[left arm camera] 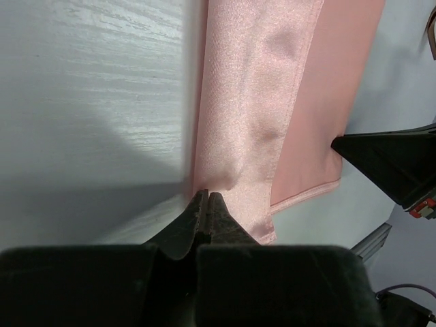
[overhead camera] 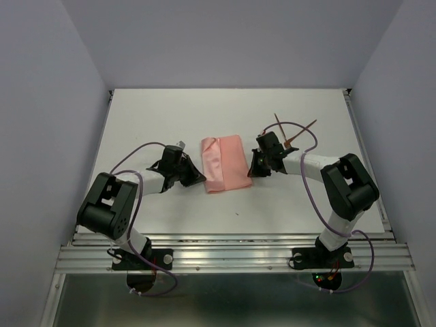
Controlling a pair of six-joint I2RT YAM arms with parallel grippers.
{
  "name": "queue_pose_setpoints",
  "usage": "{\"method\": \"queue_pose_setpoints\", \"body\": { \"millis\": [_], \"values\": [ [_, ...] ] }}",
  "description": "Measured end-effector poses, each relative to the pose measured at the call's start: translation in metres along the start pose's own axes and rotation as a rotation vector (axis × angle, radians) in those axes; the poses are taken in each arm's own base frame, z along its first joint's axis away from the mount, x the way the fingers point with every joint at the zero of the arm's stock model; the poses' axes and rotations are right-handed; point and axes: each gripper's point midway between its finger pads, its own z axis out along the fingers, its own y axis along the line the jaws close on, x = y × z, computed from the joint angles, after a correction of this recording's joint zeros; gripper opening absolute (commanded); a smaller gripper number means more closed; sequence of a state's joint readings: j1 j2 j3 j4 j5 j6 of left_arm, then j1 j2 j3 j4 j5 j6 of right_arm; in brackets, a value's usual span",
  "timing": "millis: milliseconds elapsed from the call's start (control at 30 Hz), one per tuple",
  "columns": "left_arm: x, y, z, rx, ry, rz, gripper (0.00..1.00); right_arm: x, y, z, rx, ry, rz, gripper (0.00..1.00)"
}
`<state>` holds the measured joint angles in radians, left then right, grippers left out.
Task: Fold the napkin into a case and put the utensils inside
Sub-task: Smooth out the 2/3-rectangle-folded napkin at the center of the board.
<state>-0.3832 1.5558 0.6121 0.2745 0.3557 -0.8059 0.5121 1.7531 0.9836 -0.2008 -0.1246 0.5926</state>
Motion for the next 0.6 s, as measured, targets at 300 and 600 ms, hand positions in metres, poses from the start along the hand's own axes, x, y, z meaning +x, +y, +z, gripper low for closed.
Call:
{"method": "queue_pose_setpoints", "body": {
  "millis": [300, 600],
  "values": [
    [0.003, 0.013, -0.014, -0.07, -0.048, 0.01, 0.0, 0.001, 0.0, 0.001, -0.003, -0.002, 0.007, 0.02],
    [0.005, 0.022, -0.008, -0.149, -0.021, 0.034, 0.0, 0.002, 0.0, 0.0, -0.008, -0.004, 0.009, 0.01]
  ]
}}
